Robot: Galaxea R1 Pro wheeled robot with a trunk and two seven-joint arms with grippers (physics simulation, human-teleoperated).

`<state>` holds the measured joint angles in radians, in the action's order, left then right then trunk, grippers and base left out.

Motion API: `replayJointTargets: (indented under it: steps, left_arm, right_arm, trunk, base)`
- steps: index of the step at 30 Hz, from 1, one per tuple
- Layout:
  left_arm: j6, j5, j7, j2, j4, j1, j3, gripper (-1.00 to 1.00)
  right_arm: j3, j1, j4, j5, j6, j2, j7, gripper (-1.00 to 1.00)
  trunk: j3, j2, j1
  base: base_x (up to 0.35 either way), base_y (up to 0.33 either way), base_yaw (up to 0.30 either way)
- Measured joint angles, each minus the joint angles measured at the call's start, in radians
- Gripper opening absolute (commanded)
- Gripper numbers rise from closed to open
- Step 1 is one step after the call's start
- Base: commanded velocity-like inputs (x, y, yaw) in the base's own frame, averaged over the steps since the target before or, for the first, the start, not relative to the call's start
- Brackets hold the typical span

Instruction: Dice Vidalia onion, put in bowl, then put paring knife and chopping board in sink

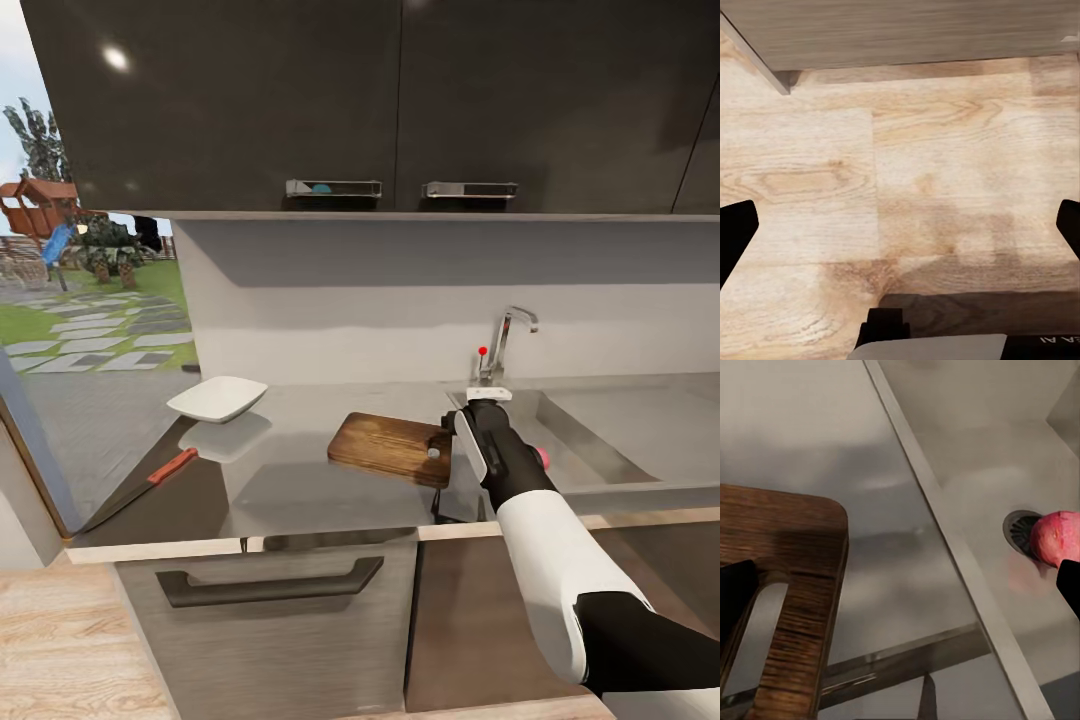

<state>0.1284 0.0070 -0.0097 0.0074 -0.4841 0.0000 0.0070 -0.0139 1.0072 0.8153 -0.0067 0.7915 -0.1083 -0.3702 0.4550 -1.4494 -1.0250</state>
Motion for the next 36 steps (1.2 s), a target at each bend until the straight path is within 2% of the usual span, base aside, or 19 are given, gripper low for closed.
replayJointTargets:
  steps: [9,18,36]
  left_arm:
    - [0.0,0.0,0.0,0.0,0.0,0.0,0.0,1.0]
    - [0.0,0.0,0.0,0.0,0.0,0.0,0.0,1.0]
    - [0.0,0.001,0.0,0.0,0.0,0.0,0.0,1.0]
  right_arm:
    - [0.0,0.0,-0.025,0.0,-0.004,0.0,0.0,1.0]
    - [0.0,0.0,-0.071,0.0,-0.042,-0.001,0.001,1.0]
    - [0.002,0.0,-0.09,0.0,-0.045,-0.007,0.003,1.0]
  trunk:
    - [0.0,0.0,0.0]
    - [0.0,0.0,0.0]
    - [0.0,0.0,0.0]
  base:
    - [0.0,0.0,0.0]
    - [0.0,0.0,0.0]
    - [0.0,0.0,0.0]
